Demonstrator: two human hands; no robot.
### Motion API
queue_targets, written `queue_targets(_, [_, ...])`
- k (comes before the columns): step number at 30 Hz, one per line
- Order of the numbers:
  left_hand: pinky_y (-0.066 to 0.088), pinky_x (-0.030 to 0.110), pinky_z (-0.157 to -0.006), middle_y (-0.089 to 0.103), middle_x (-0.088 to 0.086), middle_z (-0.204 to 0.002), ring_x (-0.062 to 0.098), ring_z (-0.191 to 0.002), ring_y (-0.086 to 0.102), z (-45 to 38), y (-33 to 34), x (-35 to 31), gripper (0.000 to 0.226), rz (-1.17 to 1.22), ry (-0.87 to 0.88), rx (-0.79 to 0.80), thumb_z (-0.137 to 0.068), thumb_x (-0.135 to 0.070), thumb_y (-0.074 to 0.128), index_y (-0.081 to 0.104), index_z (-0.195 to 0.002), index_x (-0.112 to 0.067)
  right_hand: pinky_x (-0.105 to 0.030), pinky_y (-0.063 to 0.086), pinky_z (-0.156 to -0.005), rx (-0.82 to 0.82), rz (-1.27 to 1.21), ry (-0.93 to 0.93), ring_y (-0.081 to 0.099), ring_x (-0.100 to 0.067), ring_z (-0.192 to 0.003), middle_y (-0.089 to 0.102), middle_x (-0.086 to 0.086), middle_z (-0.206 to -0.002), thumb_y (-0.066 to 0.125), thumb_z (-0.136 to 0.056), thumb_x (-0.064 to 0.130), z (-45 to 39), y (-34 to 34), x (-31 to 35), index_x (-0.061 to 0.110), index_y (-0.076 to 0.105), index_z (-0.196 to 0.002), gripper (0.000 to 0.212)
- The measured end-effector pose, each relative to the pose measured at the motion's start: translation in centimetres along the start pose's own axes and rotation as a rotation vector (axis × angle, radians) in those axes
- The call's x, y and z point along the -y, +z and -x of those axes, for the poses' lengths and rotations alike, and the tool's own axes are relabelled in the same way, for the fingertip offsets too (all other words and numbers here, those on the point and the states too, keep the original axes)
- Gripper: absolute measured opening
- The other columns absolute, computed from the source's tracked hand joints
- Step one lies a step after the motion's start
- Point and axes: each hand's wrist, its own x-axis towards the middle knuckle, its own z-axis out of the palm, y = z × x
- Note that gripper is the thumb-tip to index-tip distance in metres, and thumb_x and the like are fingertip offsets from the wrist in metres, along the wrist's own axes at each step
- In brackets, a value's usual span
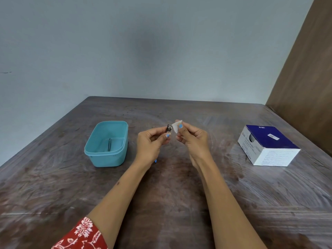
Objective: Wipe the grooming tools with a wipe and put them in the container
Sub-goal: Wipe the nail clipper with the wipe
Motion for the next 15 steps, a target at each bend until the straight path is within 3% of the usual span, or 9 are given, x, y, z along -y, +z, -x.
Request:
queue_targets(5, [0.058, 0.024, -0.071, 0.070, 0.009, -0.090, 0.018, -0.081, 0.069, -0.01, 0.00, 0.05, 0.028, 0.017, -0.013, -0.011, -0.081, 0.002, 0.065, 0.064, -0.109, 0.002, -0.022, 0.056, -0.069, 0.033, -0.158, 0.060, 0.061, -0.004, -0.065, 0.070, 0.007, -0.096, 0.054, -0.090, 0.003, 0.05, -0.04, 0.21, 0.004, 0.067, -0.102, 0.017])
queue_targets(9, [0.057, 0.023, -0.070, 0.070, 0.007, -0.087, 0.012, -0.076, 0.070, 0.15, 0.11, 0.00, 0.026, -0.017, 0.004, 0.016, -0.080, 0.001, 0.066, 0.066, -0.106, 0.000, -0.023, 0.058, -0.071, 0.038, -0.055, 0.002, 0.066, -0.006, -0.067, 0.072, 0.003, -0.086, 0.057, -0.087, -0.002, 0.25, 0.14, 0.10, -0.001, 0.064, -0.109, 0.023])
queue_targets(12, [0.057, 0.021, -0.069, 0.070, 0.004, -0.087, 0.011, -0.076, 0.070, 0.22, 0.16, -0.04, 0.027, -0.030, 0.011, 0.029, -0.080, 0.000, 0.066, 0.066, -0.107, 0.000, -0.019, 0.056, -0.065, 0.002, 0.016, -0.017, 0.068, -0.006, -0.067, 0.073, 0.007, -0.076, 0.060, -0.084, -0.006, 0.23, 0.11, 0.13, -0.006, 0.065, -0.107, 0.023])
queue_targets(15, [0.057, 0.021, -0.069, 0.070, 0.007, -0.089, 0.010, -0.076, 0.070, 0.26, 0.07, -0.10, 0.028, -0.049, 0.022, 0.037, -0.080, 0.000, 0.066, 0.065, -0.108, 0.000, -0.016, 0.053, -0.058, -0.042, 0.068, -0.039, 0.064, -0.003, -0.058, 0.071, 0.007, -0.065, 0.063, -0.083, -0.006, 0.27, 0.17, 0.27, 0.003, 0.066, -0.097, 0.017])
